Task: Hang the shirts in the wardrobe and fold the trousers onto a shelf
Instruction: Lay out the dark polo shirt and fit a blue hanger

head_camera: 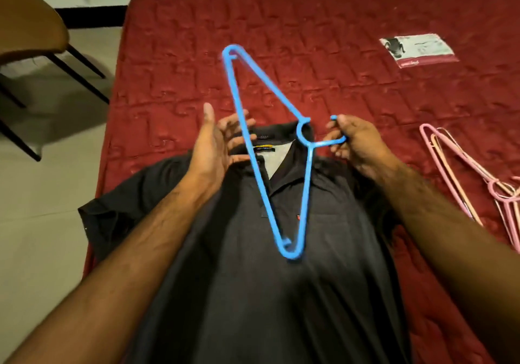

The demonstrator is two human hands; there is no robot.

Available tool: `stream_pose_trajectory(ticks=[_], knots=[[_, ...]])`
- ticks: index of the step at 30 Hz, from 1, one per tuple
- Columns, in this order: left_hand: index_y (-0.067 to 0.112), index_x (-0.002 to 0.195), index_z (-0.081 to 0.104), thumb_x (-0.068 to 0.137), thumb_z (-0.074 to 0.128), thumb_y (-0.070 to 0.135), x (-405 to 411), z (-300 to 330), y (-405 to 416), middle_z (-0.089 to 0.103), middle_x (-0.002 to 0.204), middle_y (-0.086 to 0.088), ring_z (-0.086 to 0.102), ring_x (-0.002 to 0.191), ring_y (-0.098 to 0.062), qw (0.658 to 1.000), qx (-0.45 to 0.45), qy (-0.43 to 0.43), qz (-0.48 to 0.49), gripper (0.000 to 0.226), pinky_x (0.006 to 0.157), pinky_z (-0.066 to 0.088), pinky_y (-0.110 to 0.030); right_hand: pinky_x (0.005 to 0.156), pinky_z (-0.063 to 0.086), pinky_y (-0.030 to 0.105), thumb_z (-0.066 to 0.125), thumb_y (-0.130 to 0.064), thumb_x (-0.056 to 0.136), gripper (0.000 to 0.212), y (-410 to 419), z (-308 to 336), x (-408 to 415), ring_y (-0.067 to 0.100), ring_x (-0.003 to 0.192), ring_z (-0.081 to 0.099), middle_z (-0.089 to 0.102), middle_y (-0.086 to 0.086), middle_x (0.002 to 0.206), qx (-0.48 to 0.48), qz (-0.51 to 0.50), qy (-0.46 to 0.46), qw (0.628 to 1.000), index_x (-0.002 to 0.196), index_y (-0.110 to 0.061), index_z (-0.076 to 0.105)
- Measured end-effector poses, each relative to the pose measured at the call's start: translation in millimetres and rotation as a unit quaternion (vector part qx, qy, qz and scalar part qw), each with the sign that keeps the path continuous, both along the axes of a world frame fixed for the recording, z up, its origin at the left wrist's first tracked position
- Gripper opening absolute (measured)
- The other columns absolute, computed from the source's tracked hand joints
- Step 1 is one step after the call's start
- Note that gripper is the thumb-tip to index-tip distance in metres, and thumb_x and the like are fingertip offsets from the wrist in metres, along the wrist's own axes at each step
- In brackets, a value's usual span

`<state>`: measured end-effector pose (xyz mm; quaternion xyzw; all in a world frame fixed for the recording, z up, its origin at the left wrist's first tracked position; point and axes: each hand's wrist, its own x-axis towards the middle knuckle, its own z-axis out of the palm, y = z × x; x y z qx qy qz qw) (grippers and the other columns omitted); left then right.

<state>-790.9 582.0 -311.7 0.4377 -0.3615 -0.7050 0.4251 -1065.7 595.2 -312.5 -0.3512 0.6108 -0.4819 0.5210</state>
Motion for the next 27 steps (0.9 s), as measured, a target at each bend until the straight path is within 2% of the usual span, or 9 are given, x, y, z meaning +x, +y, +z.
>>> stream_pose_trajectory(ticks=[3, 5, 8, 12, 13, 16, 18, 21, 27], knots=[[0.021, 0.102, 0.065, 0.107, 0.037, 0.024, -16.0, -35.9, 12.3, 0.071, 0.093, 0.005, 0.062, 0.065, -0.002, 0.977, -0.076, -0.196, 0.019, 0.028, 0.055, 0.043, -0.027, 0.049, 0.055, 0.025, 0.039, -0.016, 0.107, 0.022, -12.2, -12.6, -31.3, 0.017, 0.055, 0.069, 0.069, 0.004, 0.062, -0.013, -0.176, -0.158, 0.971, 0.094, -0.007, 0.054], [0.026, 0.1, 0.064, 0.101, 0.049, 0.017, -18.5, -62.9, 23.3, 0.069, 0.098, 0.006, 0.062, 0.071, 0.001, 0.938, -0.138, -0.308, -0.075, 0.018, 0.069, 0.049, -0.032, 0.05, 0.057, 0.029, 0.037, -0.016, 0.108, 0.025, -19.8, -16.0, -44.2, 0.022, 0.056, 0.071, 0.069, 0.01, 0.059, -0.028, -0.232, -0.215, 0.948, 0.091, -0.005, 0.051], [0.034, 0.118, 0.061, 0.094, 0.053, 0.049, -29.1, -76.0, 41.0, 0.061, 0.118, 0.008, 0.059, 0.109, -0.014, 0.808, -0.23, -0.497, -0.218, 0.029, 0.096, 0.044, -0.043, 0.052, 0.058, 0.029, 0.033, -0.018, 0.109, 0.029, -30.3, -12.8, -51.0, 0.02, 0.054, 0.07, 0.068, 0.009, 0.055, -0.053, -0.255, -0.214, 0.941, 0.089, -0.005, 0.05], [0.029, 0.111, 0.059, 0.09, 0.055, 0.057, -56.6, -62.7, 42.6, 0.066, 0.111, 0.006, 0.058, 0.112, -0.022, 0.625, -0.351, -0.664, -0.213, 0.036, 0.088, 0.033, -0.041, 0.054, 0.059, 0.028, 0.031, -0.018, 0.109, 0.028, -50.3, -3.5, -48.7, 0.016, 0.051, 0.068, 0.067, 0.003, 0.054, -0.069, -0.214, -0.138, 0.965, 0.088, -0.011, 0.049], [0.027, 0.103, 0.061, 0.091, 0.057, 0.049, -60.2, -61.2, 38.3, 0.069, 0.101, 0.006, 0.061, 0.105, -0.022, 0.653, -0.346, -0.646, -0.191, 0.025, 0.084, 0.034, -0.039, 0.052, 0.058, 0.026, 0.031, -0.019, 0.109, 0.029, -56.0, 0.2, -45.6, 0.015, 0.049, 0.067, 0.068, 0.002, 0.054, -0.063, -0.194, -0.11, 0.973, 0.088, -0.012, 0.05], [0.023, 0.078, 0.06, 0.088, 0.072, 0.03, -62.7, -64.1, 28.3, 0.06, 0.06, 0.012, 0.056, 0.062, -0.012, 0.878, -0.163, -0.435, -0.11, 0.017, 0.064, 0.039, -0.029, 0.045, 0.052, 0.021, 0.033, -0.022, 0.109, 0.028, -73.2, 9.1, -34.8, 0.011, 0.043, 0.062, 0.067, 0.0, 0.053, -0.051, -0.135, -0.021, 0.989, 0.089, -0.015, 0.053], [0.02, 0.071, 0.056, 0.09, 0.073, 0.019, -60.1, -62.7, 29.5, 0.047, 0.051, 0.009, 0.038, 0.047, -0.007, 0.956, -0.095, -0.269, -0.067, 0.025, 0.051, 0.031, -0.026, 0.039, 0.045, 0.018, 0.034, -0.021, 0.108, 0.027, -84.7, 10.7, -26.2, 0.009, 0.039, 0.058, 0.065, -0.001, 0.05, -0.052, -0.095, 0.035, 0.994, 0.089, -0.016, 0.053], [0.014, 0.077, 0.056, 0.095, 0.063, 0.004, -54.4, -55.5, 33.1, 0.057, 0.059, -0.002, 0.046, 0.052, -0.005, 0.987, -0.071, -0.136, -0.049, 0.022, 0.051, 0.036, -0.016, 0.035, 0.037, 0.015, 0.036, -0.02, 0.108, 0.026, -98.0, 3.3, -8.9, 0.006, 0.033, 0.051, 0.065, -0.001, 0.049, -0.042, -0.019, 0.107, 0.993, 0.09, -0.018, 0.055], [0.017, 0.082, 0.055, 0.097, 0.061, 0.01, -55.2, -63.3, 31.4, 0.061, 0.071, -0.005, 0.048, 0.064, -0.013, 0.983, -0.105, -0.138, -0.063, 0.018, 0.061, 0.037, -0.026, 0.042, 0.032, 0.008, 0.04, -0.008, 0.106, 0.026, -99.7, -23.4, 14.5, -0.003, 0.037, 0.049, 0.061, -0.012, 0.047, -0.051, 0.204, 0.284, 0.936, 0.089, -0.009, 0.06]])
